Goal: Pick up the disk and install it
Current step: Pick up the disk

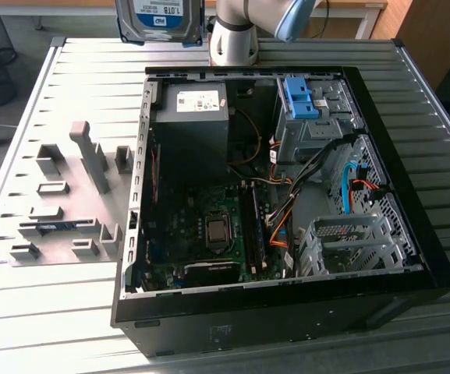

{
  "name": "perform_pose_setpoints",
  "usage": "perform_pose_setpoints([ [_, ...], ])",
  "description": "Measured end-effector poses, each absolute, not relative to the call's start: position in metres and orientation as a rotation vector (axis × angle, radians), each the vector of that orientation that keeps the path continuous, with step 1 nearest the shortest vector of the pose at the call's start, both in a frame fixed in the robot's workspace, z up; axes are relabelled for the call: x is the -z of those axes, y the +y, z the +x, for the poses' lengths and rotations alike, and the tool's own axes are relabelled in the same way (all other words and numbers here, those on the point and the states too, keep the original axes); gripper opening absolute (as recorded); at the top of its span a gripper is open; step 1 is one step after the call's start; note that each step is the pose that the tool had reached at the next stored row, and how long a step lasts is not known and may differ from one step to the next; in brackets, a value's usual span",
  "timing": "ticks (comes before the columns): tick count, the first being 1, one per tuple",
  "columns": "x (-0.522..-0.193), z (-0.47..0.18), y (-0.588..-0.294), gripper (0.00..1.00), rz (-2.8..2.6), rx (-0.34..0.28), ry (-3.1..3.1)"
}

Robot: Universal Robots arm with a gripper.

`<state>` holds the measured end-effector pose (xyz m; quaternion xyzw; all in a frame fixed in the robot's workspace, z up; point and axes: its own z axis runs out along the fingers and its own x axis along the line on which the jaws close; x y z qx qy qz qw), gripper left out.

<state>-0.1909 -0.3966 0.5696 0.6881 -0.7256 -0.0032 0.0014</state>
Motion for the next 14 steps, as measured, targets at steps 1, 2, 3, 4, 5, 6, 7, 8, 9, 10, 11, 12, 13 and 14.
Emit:
perform_pose_setpoints([
  [1,-0.570,-0.189,-0.397,0.37,2.160,0.010,-2.278],
  [2,-0.570,-0.187,-0.397,0.37,2.160,0.010,-2.278],
  [3,-0.570,-0.185,-0.397,0.37,2.160,0.010,-2.278],
  [4,-0.570,-0.183,-0.397,0.37,2.160,0.010,-2.278],
  [5,-0.569,-0.182,-0.397,0.37,2.160,0.010,-2.278],
  [6,-0.569,-0.180,-0.397,0.37,2.160,0.010,-2.278],
  [7,-0.569,-0.178,-0.397,0.37,2.160,0.010,-2.278],
  [8,-0.569,-0.176,-0.397,0.37,2.160,0.010,-2.278],
  [9,-0.569,-0.173,-0.397,0.37,2.160,0.010,-2.278],
  [10,-0.569,-0.169,-0.397,0.37,2.160,0.010,-2.278],
  [11,-0.569,-0.165,-0.397,0.37,2.160,0.010,-2.278],
  [12,-0.569,-0.161,-0.397,0.37,2.160,0.010,-2.278],
  [13,-0.569,-0.158,-0.397,0.37,2.160,0.010,-2.278],
  [14,-0.569,-0.154,-0.397,0.37,2.160,0.010,-2.278],
])
